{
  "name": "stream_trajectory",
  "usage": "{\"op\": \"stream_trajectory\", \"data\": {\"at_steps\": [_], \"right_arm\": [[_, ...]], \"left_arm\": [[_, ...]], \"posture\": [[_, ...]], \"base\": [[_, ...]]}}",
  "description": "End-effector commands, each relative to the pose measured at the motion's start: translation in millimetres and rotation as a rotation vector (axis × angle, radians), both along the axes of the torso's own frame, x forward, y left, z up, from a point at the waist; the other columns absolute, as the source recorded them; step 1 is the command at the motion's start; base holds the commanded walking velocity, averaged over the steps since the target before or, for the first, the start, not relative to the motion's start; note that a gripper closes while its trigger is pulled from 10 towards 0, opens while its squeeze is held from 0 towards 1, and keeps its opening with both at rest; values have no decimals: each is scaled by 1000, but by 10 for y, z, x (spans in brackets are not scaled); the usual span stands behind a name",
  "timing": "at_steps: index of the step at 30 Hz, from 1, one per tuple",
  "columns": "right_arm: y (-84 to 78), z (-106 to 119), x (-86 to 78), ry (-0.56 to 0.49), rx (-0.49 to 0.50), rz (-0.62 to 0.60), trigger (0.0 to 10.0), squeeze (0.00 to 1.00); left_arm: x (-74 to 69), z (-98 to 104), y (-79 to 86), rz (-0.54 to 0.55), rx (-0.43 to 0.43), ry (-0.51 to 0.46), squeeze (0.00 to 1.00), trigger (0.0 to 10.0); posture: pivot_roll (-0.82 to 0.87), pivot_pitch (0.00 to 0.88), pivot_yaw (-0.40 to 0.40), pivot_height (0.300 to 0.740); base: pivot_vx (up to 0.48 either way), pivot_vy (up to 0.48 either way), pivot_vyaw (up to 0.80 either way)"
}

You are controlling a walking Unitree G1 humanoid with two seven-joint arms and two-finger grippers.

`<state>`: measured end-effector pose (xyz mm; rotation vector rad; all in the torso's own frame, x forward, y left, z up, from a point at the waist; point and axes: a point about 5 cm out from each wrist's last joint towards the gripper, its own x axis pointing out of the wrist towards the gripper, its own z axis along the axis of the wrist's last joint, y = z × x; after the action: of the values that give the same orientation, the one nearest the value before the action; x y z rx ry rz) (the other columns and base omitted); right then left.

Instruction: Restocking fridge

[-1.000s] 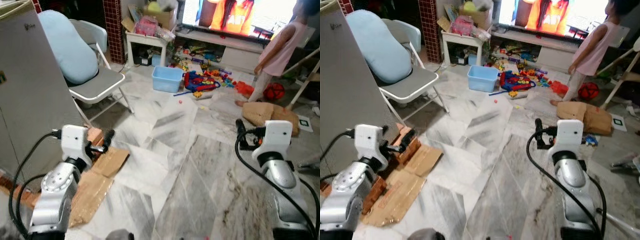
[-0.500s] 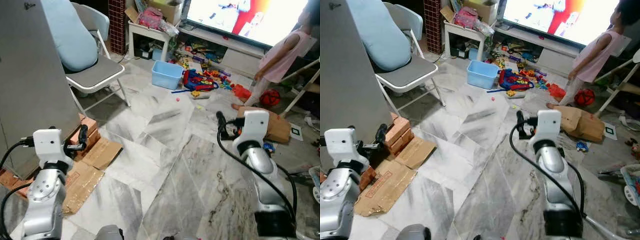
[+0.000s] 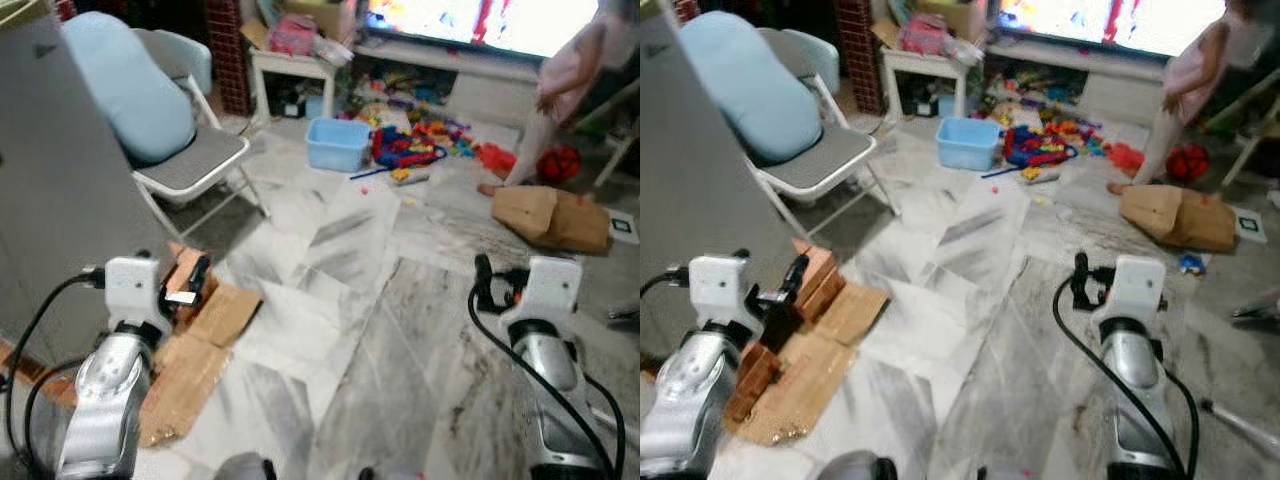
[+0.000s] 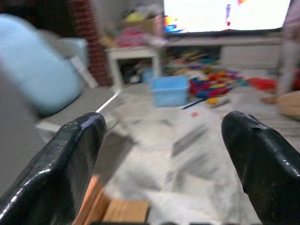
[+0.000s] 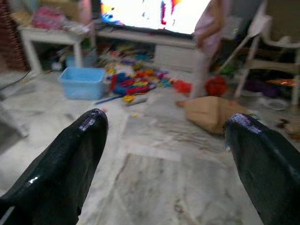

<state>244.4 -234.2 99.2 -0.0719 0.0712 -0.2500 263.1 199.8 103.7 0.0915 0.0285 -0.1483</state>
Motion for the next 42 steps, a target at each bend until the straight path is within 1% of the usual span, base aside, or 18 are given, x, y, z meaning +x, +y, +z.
{"op": "stream_trajectory", "data": {"at_steps": [1, 3, 4, 8, 11, 12, 13, 15, 18, 20, 22, 24, 27, 30, 34, 37, 42], "right_arm": [[-25, 70, -52, -23, 1, -4, 10000, 0], [-28, 84, -70, -26, -5, 5, 10000, 0], [-26, 104, -98, -30, -22, 16, 10000, 0], [-62, 96, -134, -25, -33, 18, 10000, 0], [-50, 83, -136, -16, -29, 19, 10000, 0], [-47, 74, -129, -14, -33, 16, 10000, 0], [-47, 74, -129, -14, -33, 16, 10000, 0], [-81, 85, -122, -22, -28, -9, 10000, 0], [-107, 102, -117, -26, -31, -21, 10000, 0], [-129, 116, -105, -31, -35, -26, 10000, 0], [-134, 111, -100, -33, -32, -40, 10000, 0], [-87, 116, -133, -37, -30, -40, 10000, 0], [-49, 133, -174, -37, -38, -28, 10000, 0], [-48, 118, -215, -25, -41, -23, 10000, 0], [-75, 112, -204, -18, -39, -17, 10000, 0], [-93, 119, -154, -18, -33, -16, 10000, 0], [-23, 123, -107, -21, -24, -6, 10000, 0]], "left_arm": [[-2, -32, 36, -6, 15, 11, 0, 10000], [-16, -23, 48, -3, 17, 6, 0, 10000], [-41, -26, 78, 8, 12, 7, 0, 10000], [-104, -71, 145, 62, -4, 17, 0, 10000], [-82, -60, 93, 53, -25, 9, 0, 10000], [-73, -71, 91, 55, -34, 17, 0, 10000], [-73, -71, 91, 55, -34, 17, 0, 10000], [-65, -65, 86, 46, -64, 18, 0, 10000], [-56, -51, 71, 36, -80, 17, 0, 10000], [-34, -19, 21, 2, -102, 9, 0, 10000], [9, 2, -35, -16, -103, 5, 0, 10000], [47, 22, -104, -39, -113, 4, 0, 10000], [57, 32, -148, -54, -121, 7, 0, 10000], [59, -6, -176, -63, -126, 19, 0, 10000], [49, -64, -174, -42, -138, 41, 0, 10000], [38, -92, -175, -34, -135, 45, 0, 10000], [57, -25, -166, -39, -144, 16, 0, 10000]], "posture": [[-34, 0, 26, 740], [-36, 0, 24, 740], [-37, 0, 24, 740], [-34, 0, 20, 740], [-30, 0, 23, 740], [-38, 0, 40, 740], [-38, 0, 40, 740], [-42, 0, 45, 740], [-39, 0, 49, 740], [-37, 4, 53, 740], [-40, 6, 61, 740], [-56, 13, 74, 740], [-74, 23, 79, 740], [-87, 25, 75, 740], [-85, 12, 65, 740], [-77, 7, 57, 740], [-54, 3, 53, 740]], "base": [[0, 0, 0], [0, 0, 0], [0, 0, 0], [0, 0, 0], [0, 0, 0], [0, 0, -488], [0, 0, -488], [0, 0, -744], [0, 0, -800], [135, 0, -800], [334, 0, -800], [279, 0, -800], [183, 0, -800], [0, 0, -800], [0, 0, -756], [0, 0, 0], [0, 0, -590]]}}
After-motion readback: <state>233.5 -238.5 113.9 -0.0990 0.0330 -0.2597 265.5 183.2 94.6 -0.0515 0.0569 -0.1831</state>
